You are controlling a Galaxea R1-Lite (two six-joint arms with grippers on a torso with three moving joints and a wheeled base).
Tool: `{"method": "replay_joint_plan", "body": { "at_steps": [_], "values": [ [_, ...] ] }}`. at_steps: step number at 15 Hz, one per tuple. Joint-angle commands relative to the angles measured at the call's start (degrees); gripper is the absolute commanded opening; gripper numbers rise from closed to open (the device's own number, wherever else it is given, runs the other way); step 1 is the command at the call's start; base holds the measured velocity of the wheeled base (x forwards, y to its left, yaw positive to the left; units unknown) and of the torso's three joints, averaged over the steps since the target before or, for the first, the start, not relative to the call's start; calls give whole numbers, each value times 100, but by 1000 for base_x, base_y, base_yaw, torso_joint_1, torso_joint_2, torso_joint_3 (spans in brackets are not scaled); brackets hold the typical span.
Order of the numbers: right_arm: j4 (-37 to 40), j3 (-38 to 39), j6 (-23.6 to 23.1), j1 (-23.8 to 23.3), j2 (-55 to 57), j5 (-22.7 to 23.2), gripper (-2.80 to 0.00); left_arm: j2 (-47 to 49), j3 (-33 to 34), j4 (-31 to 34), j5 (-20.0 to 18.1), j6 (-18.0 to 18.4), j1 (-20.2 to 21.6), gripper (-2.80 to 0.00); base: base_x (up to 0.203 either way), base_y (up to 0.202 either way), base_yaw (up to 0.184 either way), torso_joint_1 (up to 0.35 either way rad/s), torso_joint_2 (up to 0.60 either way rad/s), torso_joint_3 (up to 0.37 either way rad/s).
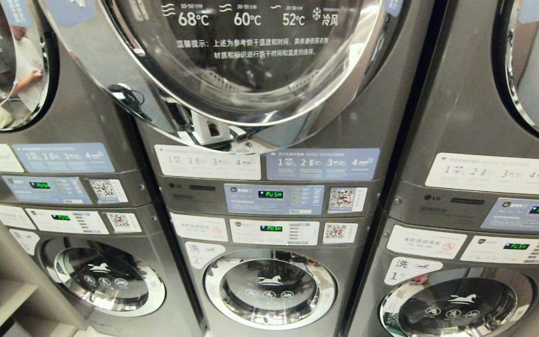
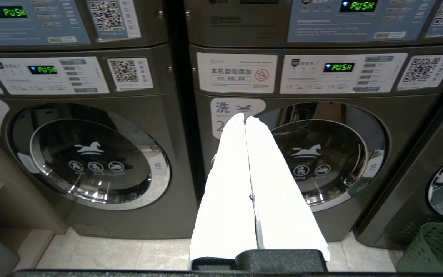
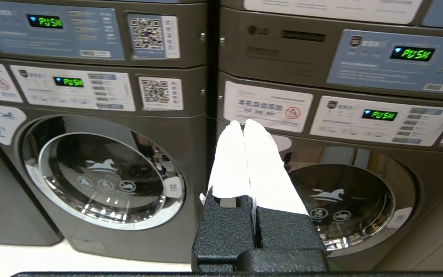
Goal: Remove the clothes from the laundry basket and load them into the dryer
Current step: Open the dryer
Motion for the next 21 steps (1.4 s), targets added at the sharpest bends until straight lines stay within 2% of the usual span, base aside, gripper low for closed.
{"method": "replay_joint_plan", "body": {
  "at_steps": [1,7,12,14,16,18,21],
  "values": [
    [-3,98,-2,-2,2,0,-280,-11,8,2,0,3,1,-280,0,-198,1,-2,3,6],
    [-3,97,6,-2,2,7,-280,-11,1,-16,0,-76,1,-280,0,-180,1,3,2,4],
    [-3,100,6,-2,2,0,-280,-11,-9,11,3,-79,1,-280,0,-13,0,0,2,0],
    [-3,105,-11,-2,2,-53,-280,-11,-138,-90,-140,132,1,-280,0,0,0,0,0,0],
    [-3,105,-11,-2,2,-59,-280,206,-970,12,-542,51,0,-280,0,0,0,0,0,0],
    [-12,105,-30,-2,2,-71,-280,1094,-1611,73,-637,-151,-18,-280,0,0,0,0,0,0],
    [-12,105,-11,-2,2,-62,-280,3217,-2674,-202,-140,-808,-23,-280,0,0,0,0,0,0]
  ]
}}
